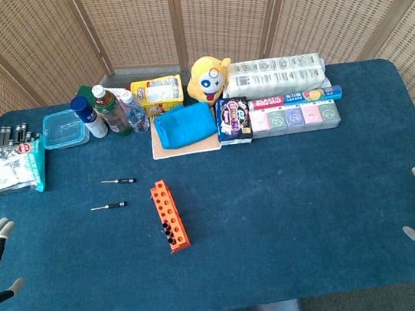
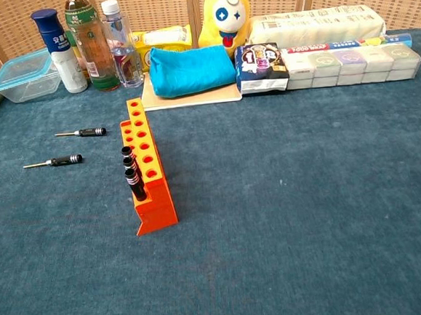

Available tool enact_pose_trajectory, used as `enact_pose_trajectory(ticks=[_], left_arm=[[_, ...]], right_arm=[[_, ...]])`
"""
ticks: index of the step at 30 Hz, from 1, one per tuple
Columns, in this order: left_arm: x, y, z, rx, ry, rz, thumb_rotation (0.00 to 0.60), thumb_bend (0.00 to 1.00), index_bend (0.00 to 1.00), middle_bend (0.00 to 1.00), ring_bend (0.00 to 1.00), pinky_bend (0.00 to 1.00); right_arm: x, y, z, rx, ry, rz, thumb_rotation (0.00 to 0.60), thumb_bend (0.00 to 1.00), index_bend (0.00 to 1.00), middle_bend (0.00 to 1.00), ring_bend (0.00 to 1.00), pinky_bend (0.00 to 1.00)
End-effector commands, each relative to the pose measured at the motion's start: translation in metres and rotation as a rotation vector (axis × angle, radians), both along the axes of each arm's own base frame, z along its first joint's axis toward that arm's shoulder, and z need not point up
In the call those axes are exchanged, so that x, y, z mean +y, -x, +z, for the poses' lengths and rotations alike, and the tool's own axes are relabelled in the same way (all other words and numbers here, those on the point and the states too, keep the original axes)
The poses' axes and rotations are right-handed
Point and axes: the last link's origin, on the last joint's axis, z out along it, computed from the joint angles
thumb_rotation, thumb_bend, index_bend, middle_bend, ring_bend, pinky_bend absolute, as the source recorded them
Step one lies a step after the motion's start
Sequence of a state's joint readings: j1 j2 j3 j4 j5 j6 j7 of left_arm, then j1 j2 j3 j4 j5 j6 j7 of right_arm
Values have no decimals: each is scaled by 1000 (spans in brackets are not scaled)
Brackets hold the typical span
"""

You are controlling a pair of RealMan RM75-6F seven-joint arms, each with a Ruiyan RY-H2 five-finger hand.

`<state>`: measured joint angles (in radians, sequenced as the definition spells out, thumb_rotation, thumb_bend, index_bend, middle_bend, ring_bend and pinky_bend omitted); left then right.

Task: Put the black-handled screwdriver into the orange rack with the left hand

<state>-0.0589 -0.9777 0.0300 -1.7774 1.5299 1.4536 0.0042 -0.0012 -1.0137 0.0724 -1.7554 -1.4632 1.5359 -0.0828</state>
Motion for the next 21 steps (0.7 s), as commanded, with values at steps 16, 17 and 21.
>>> enact_pose_trajectory(ticks=[16,17,21], left_arm=[[16,-4,-2,-101,-160,-48,600,487,752,333,302,411],[17,-3,-2,-99,-176,-54,600,488,784,359,321,423],[20,-3,-4,-100,-237,-90,600,479,858,461,381,469]], right_arm=[[-1,2,2,-17,-1,-14,600,0,55,43,76,153],[-1,2,2,-17,-3,-16,600,0,55,42,76,153],[-2,3,2,-23,-10,-19,600,0,56,44,76,153]])
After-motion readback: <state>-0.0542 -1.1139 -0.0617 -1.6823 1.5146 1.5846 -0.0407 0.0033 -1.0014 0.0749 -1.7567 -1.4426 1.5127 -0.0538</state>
